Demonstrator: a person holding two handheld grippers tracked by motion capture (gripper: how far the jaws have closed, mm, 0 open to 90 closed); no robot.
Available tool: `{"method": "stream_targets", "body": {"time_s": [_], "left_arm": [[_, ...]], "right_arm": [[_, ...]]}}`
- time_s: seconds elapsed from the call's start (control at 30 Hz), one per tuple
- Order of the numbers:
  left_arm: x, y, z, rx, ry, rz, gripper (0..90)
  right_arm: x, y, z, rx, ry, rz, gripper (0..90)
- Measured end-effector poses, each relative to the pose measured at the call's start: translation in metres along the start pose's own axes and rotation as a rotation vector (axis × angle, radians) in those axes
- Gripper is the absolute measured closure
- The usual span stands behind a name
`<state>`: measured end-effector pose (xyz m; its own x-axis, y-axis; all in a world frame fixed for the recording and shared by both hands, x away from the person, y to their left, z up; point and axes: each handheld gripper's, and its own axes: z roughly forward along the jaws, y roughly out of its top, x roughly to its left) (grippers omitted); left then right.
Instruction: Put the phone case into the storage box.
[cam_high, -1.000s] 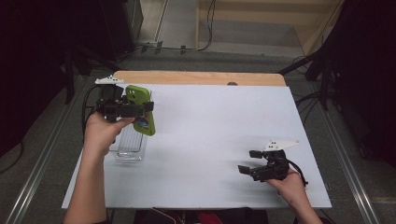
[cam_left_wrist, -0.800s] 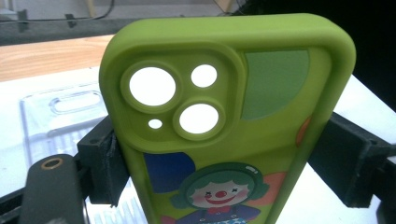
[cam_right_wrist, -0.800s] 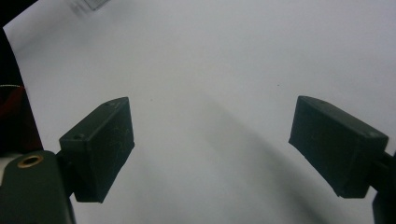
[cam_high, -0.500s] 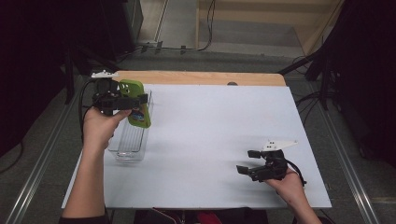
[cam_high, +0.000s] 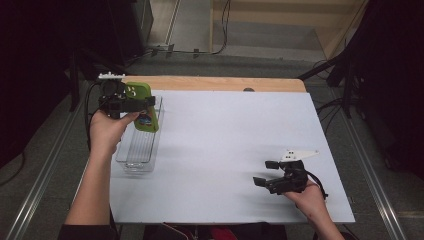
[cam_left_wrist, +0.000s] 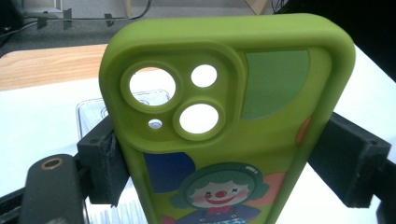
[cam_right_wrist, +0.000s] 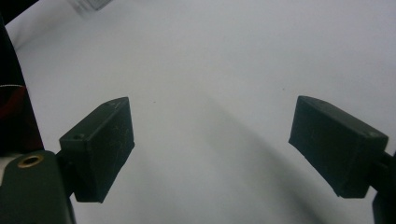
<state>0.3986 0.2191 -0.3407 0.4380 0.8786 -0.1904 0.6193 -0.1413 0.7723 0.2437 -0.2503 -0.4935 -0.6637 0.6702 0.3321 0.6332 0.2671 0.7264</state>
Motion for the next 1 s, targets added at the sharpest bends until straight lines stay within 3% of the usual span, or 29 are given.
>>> {"method": "stream_targets", "body": {"time_s": [0.7,0.8,1.0], "left_arm": [[0.016,0.020,0.024,0.008,0.058,0.011,16.9],[0.020,0.022,0.028,0.004,0.046,-0.008,16.9],[0.026,0.026,0.037,0.012,0.072,-0.015,16.9]], "right_arm": [[-0.001,0.000,0.003,-0.002,0.006,0.002,11.8],[-0.001,0.000,0.003,-0.001,0.006,0.004,11.8],[0.000,-0.001,0.003,-0.001,0.006,0.004,11.8]]}}
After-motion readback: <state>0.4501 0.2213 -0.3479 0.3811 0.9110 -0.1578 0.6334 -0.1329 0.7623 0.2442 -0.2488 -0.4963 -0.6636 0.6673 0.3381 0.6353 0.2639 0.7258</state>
